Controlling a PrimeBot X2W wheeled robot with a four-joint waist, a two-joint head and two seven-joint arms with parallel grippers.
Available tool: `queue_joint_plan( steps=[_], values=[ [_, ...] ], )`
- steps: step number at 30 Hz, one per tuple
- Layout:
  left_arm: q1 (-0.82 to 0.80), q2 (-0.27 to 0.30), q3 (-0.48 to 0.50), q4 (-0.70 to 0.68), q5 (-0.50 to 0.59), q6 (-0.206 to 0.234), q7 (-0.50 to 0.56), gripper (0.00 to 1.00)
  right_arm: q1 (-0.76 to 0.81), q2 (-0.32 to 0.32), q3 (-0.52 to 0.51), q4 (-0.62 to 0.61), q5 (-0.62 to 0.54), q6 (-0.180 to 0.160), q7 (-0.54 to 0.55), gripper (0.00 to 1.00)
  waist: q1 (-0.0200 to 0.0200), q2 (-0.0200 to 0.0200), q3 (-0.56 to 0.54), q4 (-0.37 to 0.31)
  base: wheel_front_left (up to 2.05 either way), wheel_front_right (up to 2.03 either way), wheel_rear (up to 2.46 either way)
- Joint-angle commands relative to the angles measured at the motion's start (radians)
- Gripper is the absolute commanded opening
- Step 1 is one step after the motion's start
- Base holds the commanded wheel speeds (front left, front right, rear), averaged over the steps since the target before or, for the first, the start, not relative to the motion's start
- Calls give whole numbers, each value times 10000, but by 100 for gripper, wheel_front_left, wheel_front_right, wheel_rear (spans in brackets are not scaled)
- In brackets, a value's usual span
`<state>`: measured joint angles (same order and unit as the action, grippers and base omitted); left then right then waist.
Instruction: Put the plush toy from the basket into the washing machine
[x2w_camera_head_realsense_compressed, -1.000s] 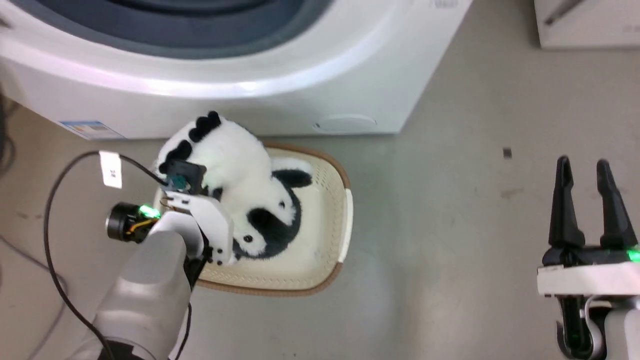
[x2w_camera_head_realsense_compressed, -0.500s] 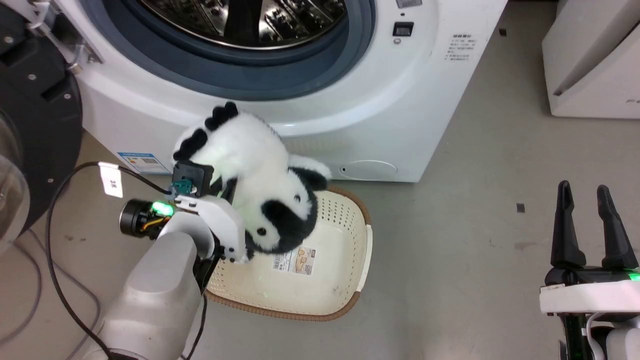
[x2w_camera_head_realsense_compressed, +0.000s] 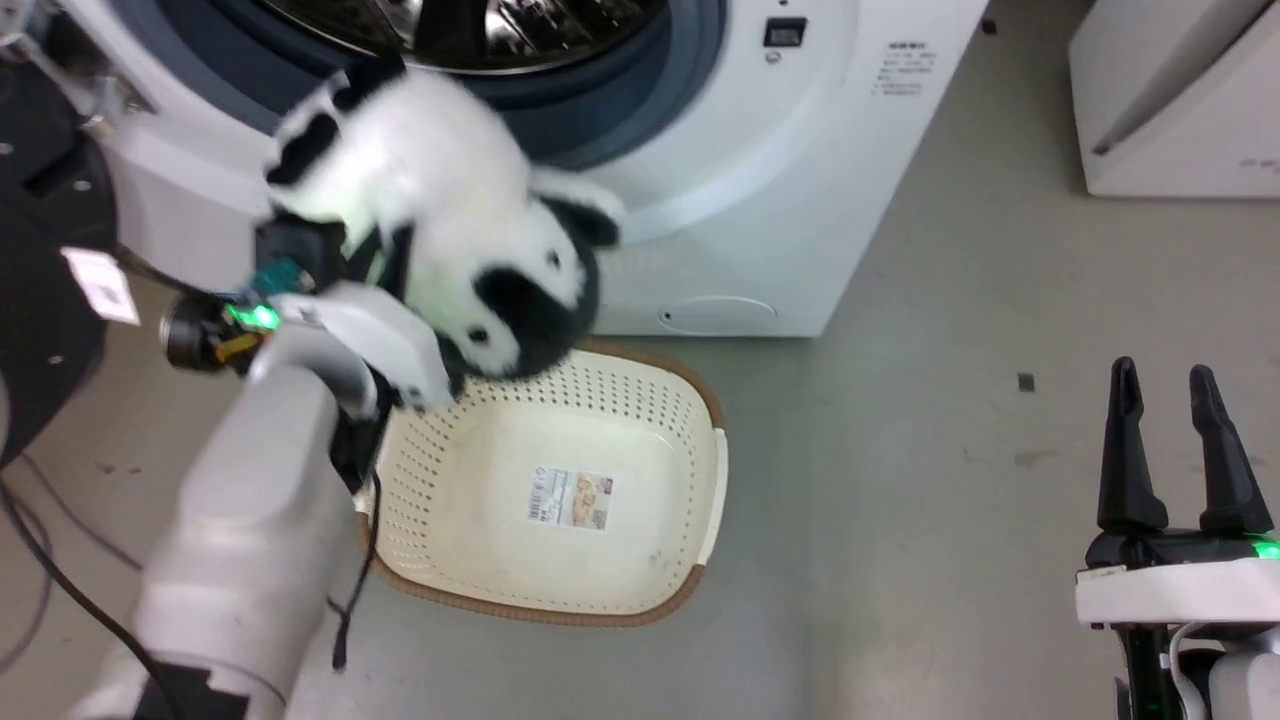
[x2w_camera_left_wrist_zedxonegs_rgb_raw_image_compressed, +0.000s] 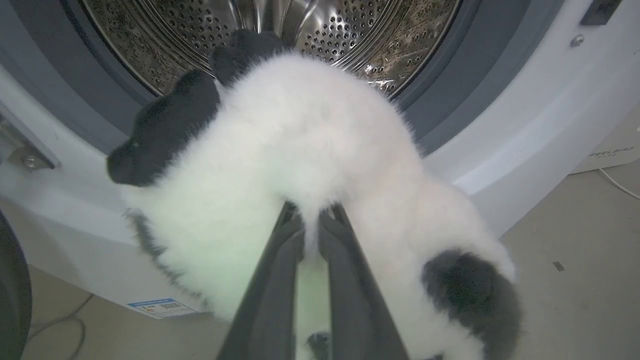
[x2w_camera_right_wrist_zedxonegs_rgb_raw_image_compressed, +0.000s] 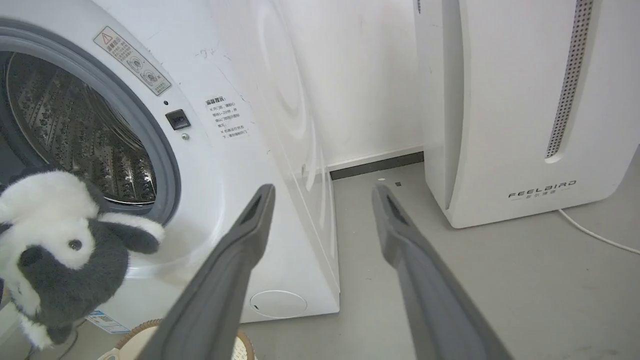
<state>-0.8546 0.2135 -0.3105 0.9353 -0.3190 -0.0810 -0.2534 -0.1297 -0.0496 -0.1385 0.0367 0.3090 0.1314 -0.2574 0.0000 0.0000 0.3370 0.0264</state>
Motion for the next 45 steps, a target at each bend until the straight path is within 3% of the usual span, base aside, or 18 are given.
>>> queue_joint_plan(
  steps=[1, 26, 39, 40, 41, 45],
  values=[
    [-326, 112, 101, -119, -13, 59, -83, 0, -109, -6, 18, -53, 33, -7, -44, 100, 0, 0, 215, -180, 0, 0, 0],
    [-5479, 2255, 1263, 742, -112, 259, -83, 0, -1562, -6, 539, -395, 733, -7, -44, 100, 0, 0, 3821, -2178, 0, 0, 0],
    [-7598, 2847, 1774, 170, 92, 852, -83, 0, -1828, -6, 865, -565, 1049, -7, -44, 100, 0, 0, 4930, -2641, 0, 0, 0],
    [-7615, 2846, 1789, 151, 140, 905, -83, 24, -1842, -6, 878, -564, 1053, -7, -44, 100, 0, 0, 4953, -2643, 0, 0, 0],
    [-7610, 2844, 1784, 162, 193, 935, -83, 100, -1848, -6, 885, -562, 1057, -7, -44, 100, 0, 0, 4966, -2643, 0, 0, 0],
    [-7413, 2869, 1824, 20, 375, 973, -83, 100, -1883, -6, 901, -493, 1072, -7, -44, 100, 0, 0, 4958, -2620, 0, 0, 0]
  ],
)
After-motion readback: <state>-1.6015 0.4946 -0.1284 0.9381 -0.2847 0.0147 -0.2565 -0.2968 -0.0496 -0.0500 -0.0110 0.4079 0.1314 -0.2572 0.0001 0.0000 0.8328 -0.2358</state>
